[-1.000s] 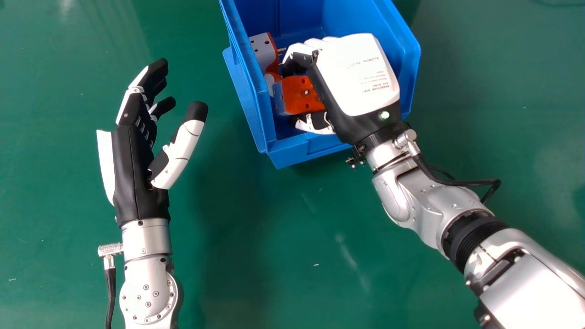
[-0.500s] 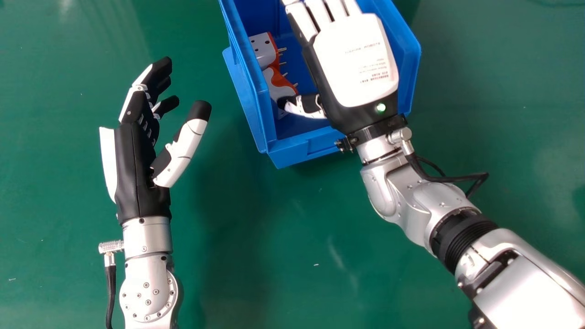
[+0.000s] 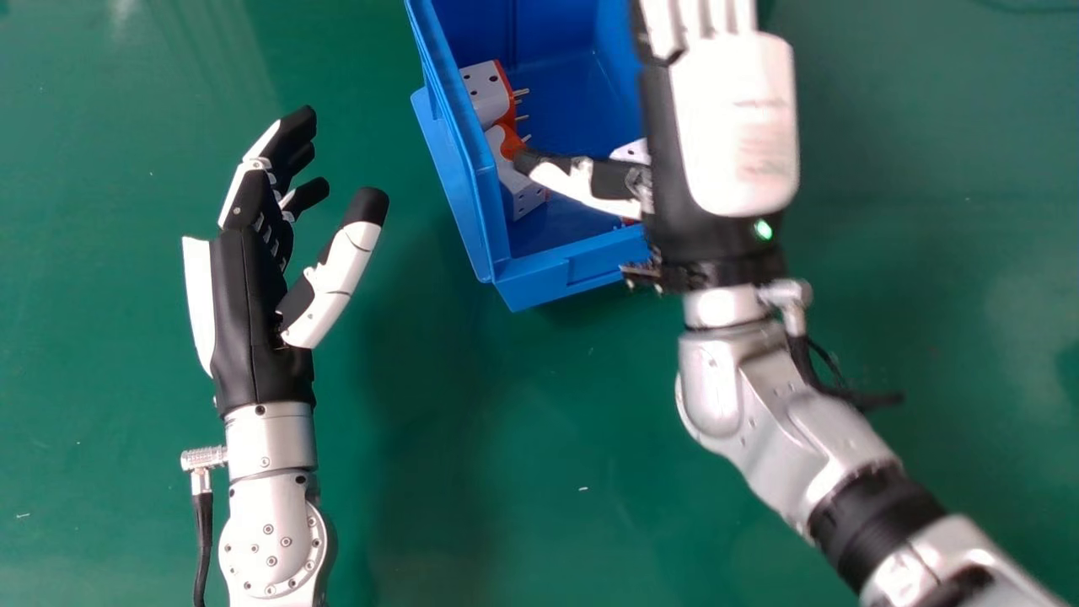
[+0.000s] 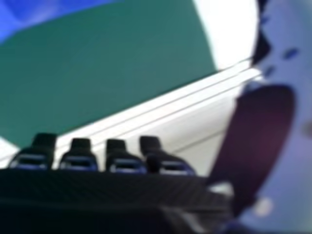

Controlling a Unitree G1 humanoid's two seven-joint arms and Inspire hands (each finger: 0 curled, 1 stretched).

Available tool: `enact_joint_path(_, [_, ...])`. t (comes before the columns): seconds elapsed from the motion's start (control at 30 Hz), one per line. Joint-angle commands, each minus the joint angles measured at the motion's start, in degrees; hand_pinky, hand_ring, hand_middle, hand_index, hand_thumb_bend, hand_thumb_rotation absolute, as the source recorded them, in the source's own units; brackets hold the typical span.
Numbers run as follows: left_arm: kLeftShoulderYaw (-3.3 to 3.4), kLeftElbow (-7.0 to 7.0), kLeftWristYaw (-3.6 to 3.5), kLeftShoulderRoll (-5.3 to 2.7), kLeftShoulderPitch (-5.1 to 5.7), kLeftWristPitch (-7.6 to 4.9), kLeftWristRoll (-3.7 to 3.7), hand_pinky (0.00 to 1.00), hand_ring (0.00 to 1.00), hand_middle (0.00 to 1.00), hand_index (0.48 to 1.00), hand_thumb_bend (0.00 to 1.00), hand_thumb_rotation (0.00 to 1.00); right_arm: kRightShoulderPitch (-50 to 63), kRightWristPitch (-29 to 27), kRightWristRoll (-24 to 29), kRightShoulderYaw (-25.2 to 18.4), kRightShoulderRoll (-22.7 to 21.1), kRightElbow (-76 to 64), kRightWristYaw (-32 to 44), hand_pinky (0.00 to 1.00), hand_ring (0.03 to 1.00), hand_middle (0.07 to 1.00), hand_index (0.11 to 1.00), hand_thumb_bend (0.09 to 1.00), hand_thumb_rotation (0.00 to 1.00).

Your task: Pick all objects and put in blue box

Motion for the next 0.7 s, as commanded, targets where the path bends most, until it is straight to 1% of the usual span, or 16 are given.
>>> enact_joint_path(0.0, [-0.08, -1.45, -0.15, 0.05, 0.62, -1.45, -0.01, 0.80, 0.87, 0.86, 0.797, 0.77, 0.52, 4.9, -3.1, 4.6, -1.9, 0.1, -5.6, 5.1, 0.90, 0.972, 0.982, 0.954, 0.808, 0.28])
enact_joint_path(0.03, [-0.07, -1.62, 0.01, 0.14, 0.80, -1.34, 0.17, 0.80, 0.87, 0.86, 0.797, 0.77, 0.52, 7.2, -3.6, 6.2, -2.6, -0.2, -8.0, 7.6, 0.90, 0.972, 0.982, 0.954, 0.808, 0.28])
enact_joint_path(0.07, [-0.08, -1.78, 0.23, 0.23, 0.96, -1.24, 0.45, 0.80, 0.87, 0.86, 0.797, 0.77, 0.52, 9.0, -4.0, 7.5, -3.2, -0.5, -10.0, 9.5, 0.89, 0.965, 0.976, 0.951, 0.797, 0.31])
enact_joint_path(0.1, [-0.08, -1.89, 0.33, 0.28, 1.07, -1.19, 0.57, 0.80, 0.87, 0.86, 0.797, 0.77, 0.52, 10.7, -4.9, 9.2, -4.2, -0.7, -11.8, 11.2, 0.87, 0.957, 0.969, 0.945, 0.789, 0.34])
enact_joint_path(0.13, [-0.09, -2.07, 0.40, 0.29, 1.20, -1.01, 0.63, 0.80, 0.87, 0.86, 0.797, 0.77, 0.52, 12.6, -5.6, 11.5, -5.4, -0.3, -13.8, 13.0, 0.86, 0.949, 0.963, 0.938, 0.785, 0.37])
enact_joint_path(0.17, [-0.11, -2.16, 0.17, 0.24, 1.28, -0.92, 0.38, 0.80, 0.87, 0.86, 0.797, 0.77, 0.52, 14.6, -5.8, 14.1, -6.7, 0.4, -16.2, 15.0, 0.86, 0.949, 0.963, 0.938, 0.785, 0.37])
enact_joint_path(0.2, [-0.14, -2.28, 0.03, 0.19, 1.35, -0.80, 0.25, 0.80, 0.87, 0.86, 0.796, 0.77, 0.52, 16.6, -5.7, 17.3, -7.8, 1.2, -18.7, 17.7, 0.86, 0.942, 0.958, 0.933, 0.780, 0.38])
enact_joint_path(0.23, [-0.21, -2.42, 0.08, 0.15, 1.41, -0.62, 0.36, 0.80, 0.87, 0.86, 0.797, 0.77, 0.52, 18.4, -5.5, 21.3, -8.8, 1.8, -21.4, 21.5, 0.85, 0.932, 0.953, 0.927, 0.777, 0.41])
enact_joint_path(0.3, [-0.32, -2.73, 0.10, 0.06, 1.56, -0.30, 0.47, 0.80, 0.87, 0.86, 0.798, 0.77, 0.53, 21.9, -4.0, 31.0, -10.0, 1.7, -27.9, 31.3, 0.84, 0.926, 0.950, 0.924, 0.775, 0.43])
enact_joint_path(0.33, [-0.34, -2.81, 0.09, 0.00, 1.59, -0.27, 0.45, 0.80, 0.87, 0.86, 0.798, 0.77, 0.53, 23.3, -2.9, 34.7, -10.5, 1.7, -30.8, 35.1, 0.84, 0.926, 0.950, 0.924, 0.775, 0.43])
enact_joint_path(0.37, [-0.35, -2.85, 0.19, 0.00, 1.59, -0.28, 0.56, 0.80, 0.87, 0.86, 0.798, 0.77, 0.53, 24.5, -1.5, 37.1, -11.0, 1.7, -33.4, 37.7, 0.84, 0.926, 0.950, 0.924, 0.775, 0.43])
enact_joint_path(0.43, [-0.30, -2.99, 0.50, 0.04, 1.55, -0.07, 0.75, 0.80, 0.87, 0.86, 0.799, 0.78, 0.53, 26.2, 1.2, 38.1, -11.6, 2.2, -37.5, 40.5, 0.84, 0.927, 0.952, 0.928, 0.769, 0.45])
enact_joint_path(0.47, [-0.25, -2.94, 0.52, 0.14, 1.48, -0.10, 0.76, 0.80, 0.87, 0.86, 0.799, 0.78, 0.53, 26.6, 2.1, 37.6, -11.8, 2.6, -38.6, 41.2, 0.84, 0.927, 0.952, 0.928, 0.769, 0.45])
enact_joint_path(0.5, [-0.19, -2.80, 0.50, 0.27, 1.35, -0.22, 0.71, 0.80, 0.87, 0.86, 0.799, 0.78, 0.53, 26.9, 2.5, 37.2, -11.8, 3.2, -39.2, 41.6, 0.83, 0.921, 0.952, 0.929, 0.771, 0.47])
enact_joint_path(0.53, [-0.15, -2.72, 0.50, 0.36, 1.26, -0.31, 0.68, 0.80, 0.87, 0.86, 0.799, 0.78, 0.53, 27.1, 2.8, 36.9, -11.9, 3.7, -39.5, 42.0, 0.83, 0.921, 0.952, 0.929, 0.771, 0.47])
enact_joint_path(0.67, [0.13, -2.41, 0.60, 0.58, 0.95, -0.32, 0.47, 0.80, 0.87, 0.86, 0.797, 0.77, 0.53, 27.0, 2.1, 34.5, -12.5, 4.9, -38.7, 42.5, 0.81, 0.912, 0.955, 0.940, 0.763, 0.56])
